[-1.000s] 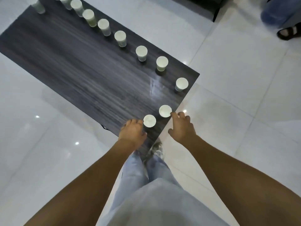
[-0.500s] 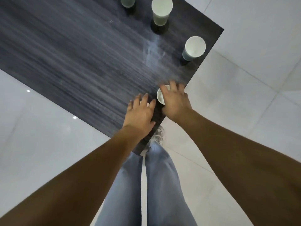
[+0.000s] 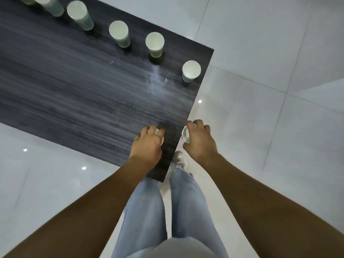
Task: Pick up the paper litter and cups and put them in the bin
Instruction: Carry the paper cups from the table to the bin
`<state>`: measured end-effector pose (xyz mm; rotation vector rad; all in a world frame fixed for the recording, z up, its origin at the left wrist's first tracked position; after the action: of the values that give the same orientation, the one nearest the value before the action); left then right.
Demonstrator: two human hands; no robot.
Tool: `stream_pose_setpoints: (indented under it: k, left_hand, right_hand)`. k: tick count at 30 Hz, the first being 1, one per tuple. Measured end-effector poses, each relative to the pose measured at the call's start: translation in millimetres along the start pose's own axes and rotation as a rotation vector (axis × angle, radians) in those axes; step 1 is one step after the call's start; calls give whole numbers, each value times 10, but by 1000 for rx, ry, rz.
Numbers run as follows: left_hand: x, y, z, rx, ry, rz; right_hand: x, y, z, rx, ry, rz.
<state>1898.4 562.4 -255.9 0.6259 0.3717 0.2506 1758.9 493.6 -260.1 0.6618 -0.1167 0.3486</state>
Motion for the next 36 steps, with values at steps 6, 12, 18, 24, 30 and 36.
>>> stream_pose_setpoints:
  k: [6,12,18,24,30,36]
  left_hand:
    - [-249,475,486,17,-78,-214]
    - [-657,1216,727,64,-176,-435]
    - [-1284,1924,687,125,-366,-679]
    - [-2044,2585,230,185,-555,-911]
    - [-2761,3621,-779,267,-697,-1132]
    - [-3278,5060,-2089,367,-772,-1334]
  right_hand:
    - [70,873,382,-144,-160,-196]
    - [161,1924,474,-253,-305,-357]
    - [24,3030,236,-291,-424,-569]
    - [-337,4150,-244,-357,-589,-805]
    - [-733,5493,-1022,-445,-735,-1059]
    - [-1081,7143,-2130,-459,-851,-1266]
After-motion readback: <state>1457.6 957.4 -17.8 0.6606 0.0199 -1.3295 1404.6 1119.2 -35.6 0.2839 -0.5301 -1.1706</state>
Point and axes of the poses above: each hand's wrist, its own y-axis away from the middle knuckle, its own z-axis out of the back of the hand, x = y × z, the point moved 4 cm from there along -y, towards the middle knuckle, and after that the axes turned 6 degrees about y, right-handed, at the moved point
